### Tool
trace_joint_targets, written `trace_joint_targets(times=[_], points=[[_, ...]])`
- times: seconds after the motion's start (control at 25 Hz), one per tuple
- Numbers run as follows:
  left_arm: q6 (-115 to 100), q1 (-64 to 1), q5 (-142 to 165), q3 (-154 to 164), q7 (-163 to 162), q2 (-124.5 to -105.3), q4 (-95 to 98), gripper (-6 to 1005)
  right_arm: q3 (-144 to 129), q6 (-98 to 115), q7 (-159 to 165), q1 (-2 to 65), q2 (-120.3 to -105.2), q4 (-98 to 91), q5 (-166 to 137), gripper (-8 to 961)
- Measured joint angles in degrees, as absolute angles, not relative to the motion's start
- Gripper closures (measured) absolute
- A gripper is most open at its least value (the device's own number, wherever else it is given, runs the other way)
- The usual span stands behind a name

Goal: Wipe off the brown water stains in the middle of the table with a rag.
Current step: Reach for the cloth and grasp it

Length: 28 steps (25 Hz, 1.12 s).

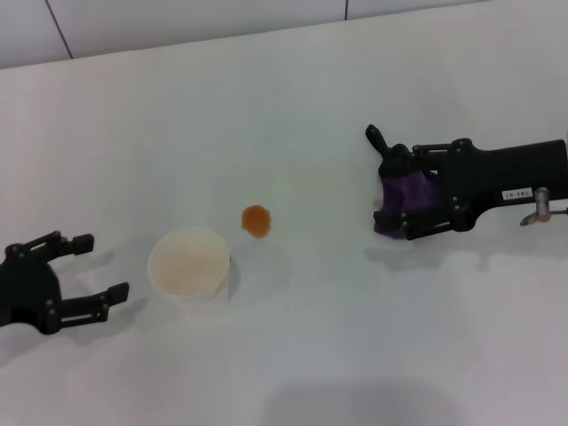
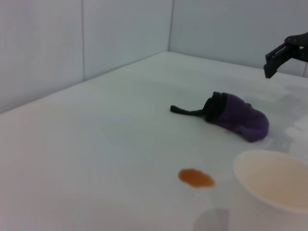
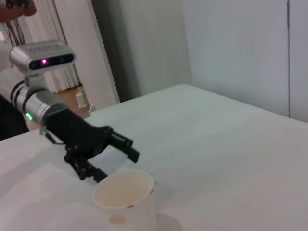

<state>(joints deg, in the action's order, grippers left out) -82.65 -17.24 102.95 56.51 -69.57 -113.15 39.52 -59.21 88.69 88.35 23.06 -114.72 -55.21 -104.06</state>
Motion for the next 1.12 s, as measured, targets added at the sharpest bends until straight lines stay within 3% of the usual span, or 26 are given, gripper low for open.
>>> trace_joint_targets(times=[0.28, 0.52, 0.84, 1.12], points=[[-83.2, -19.9, 105.2, 56.7, -69.9, -113.74, 39.6, 108, -59.9, 89.6, 100.6, 25.2, -114.47, -63.6, -114.9, 115], [-83.6, -20.1, 105.3, 56.7, -70.0, -113.98, 39.6, 109, -62.3, 89.9, 115.6, 32.3, -113.99, -68.3, -129.8, 115], [-83.4, -20.3, 105.9, 56.8, -69.4, -115.34, 39.7, 107, -64.6, 89.4, 129.7, 42.1, -114.96, -67.8, -145.6, 115], [-83.4, -21.7, 105.9, 56.9, -68.9, -116.04, 39.8, 108, -65.0, 89.5, 137.7, 44.3, -115.0, -66.5, -147.8, 115]])
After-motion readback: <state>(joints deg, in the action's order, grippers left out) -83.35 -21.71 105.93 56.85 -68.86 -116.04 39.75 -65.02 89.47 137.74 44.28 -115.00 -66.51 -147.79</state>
